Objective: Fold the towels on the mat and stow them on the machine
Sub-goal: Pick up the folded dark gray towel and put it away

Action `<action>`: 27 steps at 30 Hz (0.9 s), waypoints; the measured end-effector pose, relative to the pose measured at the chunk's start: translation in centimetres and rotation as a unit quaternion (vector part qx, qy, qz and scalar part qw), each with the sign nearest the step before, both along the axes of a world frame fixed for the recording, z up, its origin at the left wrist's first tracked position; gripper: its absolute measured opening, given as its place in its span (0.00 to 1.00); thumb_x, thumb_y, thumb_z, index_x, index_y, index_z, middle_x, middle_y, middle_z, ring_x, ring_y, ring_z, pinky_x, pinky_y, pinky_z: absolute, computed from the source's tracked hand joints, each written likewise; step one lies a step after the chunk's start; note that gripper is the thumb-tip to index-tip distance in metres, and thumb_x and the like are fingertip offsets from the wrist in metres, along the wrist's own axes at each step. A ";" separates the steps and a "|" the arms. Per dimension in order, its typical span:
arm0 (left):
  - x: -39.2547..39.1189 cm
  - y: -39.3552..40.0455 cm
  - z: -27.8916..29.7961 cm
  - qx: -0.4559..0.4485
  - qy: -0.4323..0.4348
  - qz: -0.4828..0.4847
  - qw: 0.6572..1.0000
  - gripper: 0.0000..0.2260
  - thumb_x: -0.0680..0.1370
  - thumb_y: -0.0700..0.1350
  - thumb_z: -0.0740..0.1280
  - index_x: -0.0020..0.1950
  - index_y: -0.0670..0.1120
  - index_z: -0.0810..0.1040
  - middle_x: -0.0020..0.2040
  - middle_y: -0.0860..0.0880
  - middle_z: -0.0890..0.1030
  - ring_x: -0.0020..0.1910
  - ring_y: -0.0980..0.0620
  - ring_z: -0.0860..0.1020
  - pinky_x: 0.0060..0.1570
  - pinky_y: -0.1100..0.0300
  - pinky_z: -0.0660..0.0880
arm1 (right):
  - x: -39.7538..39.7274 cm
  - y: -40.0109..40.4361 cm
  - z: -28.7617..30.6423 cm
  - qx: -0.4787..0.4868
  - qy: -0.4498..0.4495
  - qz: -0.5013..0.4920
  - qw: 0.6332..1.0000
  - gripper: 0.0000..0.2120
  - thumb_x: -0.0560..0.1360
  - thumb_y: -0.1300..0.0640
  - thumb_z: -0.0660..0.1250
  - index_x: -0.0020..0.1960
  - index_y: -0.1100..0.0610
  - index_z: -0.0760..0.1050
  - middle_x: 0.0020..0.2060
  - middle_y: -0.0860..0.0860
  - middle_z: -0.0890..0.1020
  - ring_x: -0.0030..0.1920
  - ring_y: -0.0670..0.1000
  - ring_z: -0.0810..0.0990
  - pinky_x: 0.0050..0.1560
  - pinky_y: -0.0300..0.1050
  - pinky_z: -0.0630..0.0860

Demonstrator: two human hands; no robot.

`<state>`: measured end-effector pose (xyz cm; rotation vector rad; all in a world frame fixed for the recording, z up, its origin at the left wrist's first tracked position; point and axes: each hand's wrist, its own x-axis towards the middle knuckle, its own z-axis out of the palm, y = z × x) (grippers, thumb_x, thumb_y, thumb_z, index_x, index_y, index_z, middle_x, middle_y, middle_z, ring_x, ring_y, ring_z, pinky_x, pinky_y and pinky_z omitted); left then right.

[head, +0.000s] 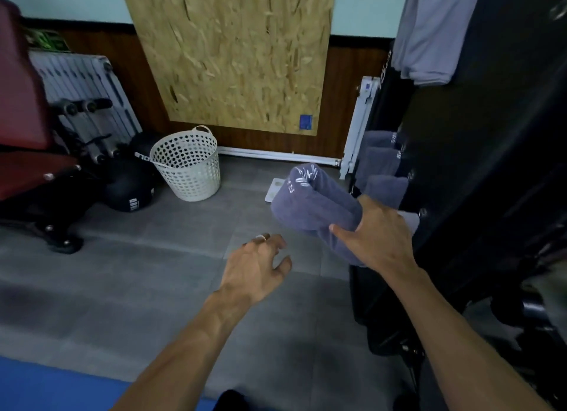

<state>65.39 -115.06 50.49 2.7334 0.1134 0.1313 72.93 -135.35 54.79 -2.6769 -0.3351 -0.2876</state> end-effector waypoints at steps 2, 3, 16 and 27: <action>4.9 0.7 0.2 -0.008 -0.021 0.014 1.000 0.14 0.76 0.56 0.65 0.58 0.52 0.75 0.57 0.53 0.78 0.59 0.51 0.76 0.54 0.57 0.71 | 4.3 0.0 -0.6 0.002 0.007 0.007 1.000 0.19 0.70 0.44 0.72 0.52 0.56 0.73 0.46 0.53 0.82 0.46 0.58 0.81 0.45 0.52 0.78; 7.5 1.2 0.1 -0.024 -0.046 0.025 0.998 0.14 0.75 0.56 0.66 0.58 0.51 0.75 0.58 0.53 0.77 0.59 0.51 0.75 0.53 0.57 0.70 | 6.5 0.1 -0.9 0.001 0.008 0.008 1.000 0.19 0.70 0.45 0.72 0.51 0.56 0.73 0.46 0.53 0.81 0.46 0.58 0.81 0.45 0.52 0.78; 42.5 4.7 4.5 -0.316 0.102 -0.237 0.913 0.25 0.62 0.58 0.75 0.57 0.54 0.76 0.55 0.53 0.81 0.56 0.54 0.79 0.59 0.57 0.74 | 30.3 3.0 1.3 0.215 0.157 -0.050 0.962 0.26 0.65 0.51 0.80 0.59 0.43 0.73 0.54 0.41 0.79 0.56 0.41 0.78 0.55 0.40 0.75; 52.2 -3.7 9.3 -0.409 0.268 -0.385 0.783 0.16 0.77 0.58 0.61 0.64 0.72 0.70 0.65 0.55 0.76 0.60 0.51 0.78 0.50 0.59 0.76 | 35.4 -1.2 7.6 0.292 0.046 -0.084 0.952 0.07 0.80 0.61 0.63 0.49 0.55 0.80 0.43 0.56 0.82 0.43 0.51 0.80 0.49 0.44 0.76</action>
